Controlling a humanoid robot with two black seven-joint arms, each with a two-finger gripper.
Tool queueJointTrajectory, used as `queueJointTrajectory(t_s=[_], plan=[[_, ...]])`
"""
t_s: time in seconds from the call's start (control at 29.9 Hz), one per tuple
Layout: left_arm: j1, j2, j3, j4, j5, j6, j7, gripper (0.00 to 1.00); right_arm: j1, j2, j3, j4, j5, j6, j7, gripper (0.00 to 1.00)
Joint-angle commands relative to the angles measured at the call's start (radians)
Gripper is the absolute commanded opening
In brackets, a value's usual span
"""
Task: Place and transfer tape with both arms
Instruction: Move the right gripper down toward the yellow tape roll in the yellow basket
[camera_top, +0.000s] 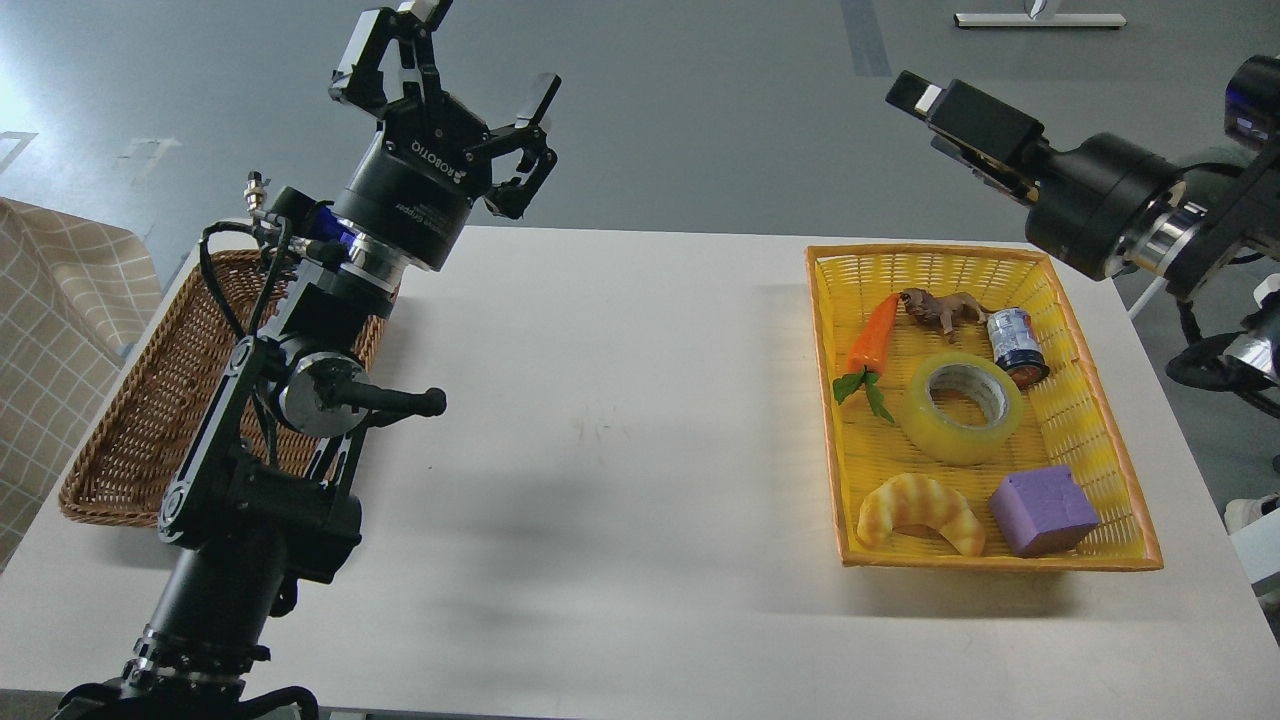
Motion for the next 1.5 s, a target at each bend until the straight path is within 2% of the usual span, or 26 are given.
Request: queueJointTrajectory(t_s=[0.0,0.2,0.37,0.43,0.57,0.74,0.84,0.9,1.04,1.07,1.17,1.24,1.37,1.47], plan=[[0.0,0.001,0.001,0.0,0.002,0.002,0.0,0.98,-0.024,-0.092,-0.006,0.003,-0.059,0.006,-0.009,1.0],[0.0,0.003,0.003,0.0,0.005,0.002,0.002,0.98,-0.072,-0.173,-0.019,-0.012,-0.155,-0.002,-0.009,1.0],[0.0,0.004,0.001,0.0,0.007,0.0,0.002,0.98,-0.107,-0.183,0.066,-0.021,-0.022,0.007,0.003,1.0],[-0.001,0.004,0.001,0.0,0.008,0.002,0.0,0.98,-0.136,-0.196,0.087,-0.026,0.099,0.013,0.006,1.0],[-0.001,0.003,0.001,0.0,0.01,0.002,0.002,0.98,-0.146,-0.249,0.083,-0.02,0.105,0.014,0.008,1.0],[-0.001,0.006,0.001,-0.003,0.01,0.002,0.002,0.98,-0.149,-0.262,0.06,-0.018,0.067,0.014,-0.007,1.0],[0.0,0.006,0.001,-0.003,0.011,0.002,0.002,0.98,-0.147,-0.267,0.034,-0.031,-0.08,0.014,-0.02,1.0],[0.002,0.007,0.003,-0.003,0.011,0.002,0.002,0.98,-0.129,-0.223,-0.034,-0.067,-0.267,0.01,-0.033,1.0],[0.005,0.009,0.004,-0.003,0.011,0.002,0.002,0.98,-0.124,-0.115,-0.052,-0.078,-0.368,0.006,-0.089,1.0],[0.006,0.011,0.004,-0.003,0.011,0.002,0.002,0.98,-0.132,-0.089,-0.052,-0.089,-0.379,0.004,-0.127,1.0],[0.008,0.012,0.004,-0.003,0.011,0.002,0.002,0.98,-0.14,-0.042,-0.057,-0.109,-0.384,0.004,-0.193,1.0],[0.009,0.012,0.003,-0.003,0.011,0.002,0.002,0.98,-0.149,-0.019,-0.055,-0.121,-0.387,0.004,-0.202,1.0],[0.011,0.015,0.004,-0.003,0.011,0.0,0.002,0.98,-0.161,0.005,-0.058,-0.127,-0.387,0.004,-0.25,1.0],[0.009,0.017,0.004,-0.003,0.011,0.0,0.002,0.98,-0.176,0.005,-0.06,-0.14,-0.389,0.004,-0.257,1.0]])
